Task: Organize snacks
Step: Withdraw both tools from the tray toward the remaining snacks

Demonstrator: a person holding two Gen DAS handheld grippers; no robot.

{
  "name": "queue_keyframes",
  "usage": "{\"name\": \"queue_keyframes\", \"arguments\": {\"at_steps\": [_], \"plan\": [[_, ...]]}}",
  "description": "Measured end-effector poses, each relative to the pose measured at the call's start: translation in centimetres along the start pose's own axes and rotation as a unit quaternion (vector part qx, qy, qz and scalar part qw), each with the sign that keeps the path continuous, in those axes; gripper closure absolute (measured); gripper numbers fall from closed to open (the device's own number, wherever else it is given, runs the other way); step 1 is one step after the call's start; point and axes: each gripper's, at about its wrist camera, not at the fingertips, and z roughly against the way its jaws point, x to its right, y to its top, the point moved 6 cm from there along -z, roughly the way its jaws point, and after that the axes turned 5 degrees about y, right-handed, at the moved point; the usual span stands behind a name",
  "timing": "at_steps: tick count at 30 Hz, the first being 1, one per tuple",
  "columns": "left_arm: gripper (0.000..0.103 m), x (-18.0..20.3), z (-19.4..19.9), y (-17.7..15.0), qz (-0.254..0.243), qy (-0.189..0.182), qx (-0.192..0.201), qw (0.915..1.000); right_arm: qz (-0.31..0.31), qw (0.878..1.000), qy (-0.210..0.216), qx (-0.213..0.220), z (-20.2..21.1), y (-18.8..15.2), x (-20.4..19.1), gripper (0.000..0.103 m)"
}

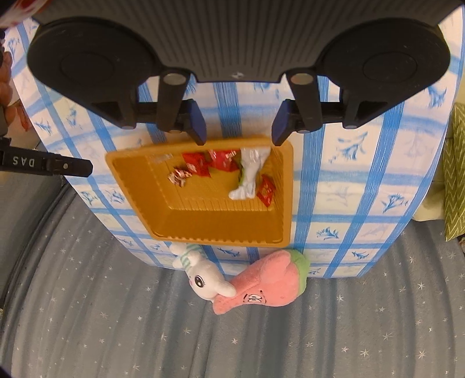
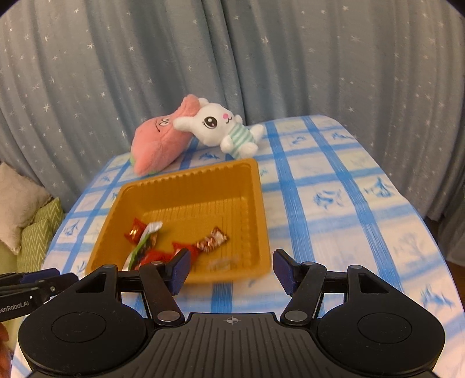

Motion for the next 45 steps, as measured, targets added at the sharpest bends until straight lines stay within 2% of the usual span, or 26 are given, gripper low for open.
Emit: {"name": "queue_keyframes", "arguments": {"at_steps": [13,19,26,33,45], "plan": [[0.039,2.0,6.7,-5.7,0.028,0.006,-0.002,0.9996,-0.008,1.000,-0.011,-0.005,7.5,-7.1,-1.0,0.041],[0.036,2.6,8.8,-8.9,0.052,0.014,-0.011,0.9985,-0.014,1.000,-0.015,-0.001,10.2,-9.4,-1.1,0.041],[0.035,3.1,9.7,-11.8,0.056,0.019,-0.030,0.9978,-0.011,1.000,-0.025,-0.007,12.6,-12.0,-1.0,0.041],[0.034,3.6,10.2,-12.8,0.049,0.021,-0.034,0.9980,-0.014,0.999,-0.027,-0.022,13.5,-13.9,-0.8,0.041],[0.030,3.4,9.9,-13.1,0.052,0.022,-0.040,0.9976,-0.010,0.999,-0.028,-0.028,13.1,-14.5,-0.7,0.041]]}}
